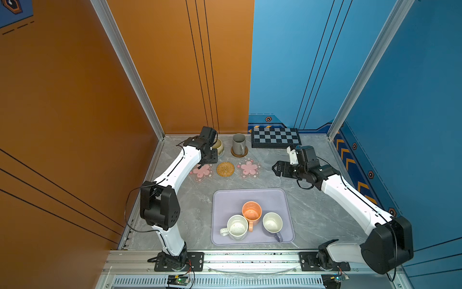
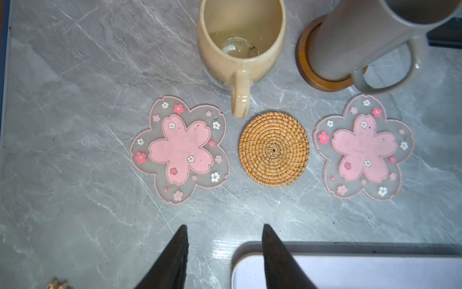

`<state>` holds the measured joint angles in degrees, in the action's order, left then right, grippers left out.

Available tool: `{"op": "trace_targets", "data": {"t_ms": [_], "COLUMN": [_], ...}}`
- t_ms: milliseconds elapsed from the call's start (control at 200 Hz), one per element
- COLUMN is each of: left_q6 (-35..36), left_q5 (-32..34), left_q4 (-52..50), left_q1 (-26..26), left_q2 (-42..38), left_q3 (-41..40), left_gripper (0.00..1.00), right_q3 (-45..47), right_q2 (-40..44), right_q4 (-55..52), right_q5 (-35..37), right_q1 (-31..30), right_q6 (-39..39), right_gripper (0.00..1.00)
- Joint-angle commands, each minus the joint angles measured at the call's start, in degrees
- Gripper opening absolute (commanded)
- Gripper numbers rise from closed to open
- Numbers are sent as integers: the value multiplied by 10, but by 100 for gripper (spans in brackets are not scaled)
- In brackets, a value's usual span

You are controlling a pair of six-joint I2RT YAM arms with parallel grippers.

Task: Place cups on coasters
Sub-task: Pick up the cup from the tray.

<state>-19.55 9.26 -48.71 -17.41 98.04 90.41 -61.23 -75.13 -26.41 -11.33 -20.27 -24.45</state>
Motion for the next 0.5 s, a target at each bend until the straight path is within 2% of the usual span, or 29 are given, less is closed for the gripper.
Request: {"op": "trace_targets", "data": {"t_ms": [0, 225, 496], "left_q6": [-16, -43, -79], "left_q5": [18, 21, 39], "left_q4": [-5, -5, -5], "left_q1": [-8, -21, -49], "left_q2": [-57, -180, -309], "left_q3": [-43, -151, -277], "left_gripper": [49, 49, 48], "right_q3": [26, 75, 145], "right_q2": [37, 100, 186], "right_q4": [0, -16, -34], "right_q5": [18, 17, 78], "right_q1": [-7, -25, -93], "right_q6": [-22, -41, -63], "right_gripper": [92, 92, 92]}}
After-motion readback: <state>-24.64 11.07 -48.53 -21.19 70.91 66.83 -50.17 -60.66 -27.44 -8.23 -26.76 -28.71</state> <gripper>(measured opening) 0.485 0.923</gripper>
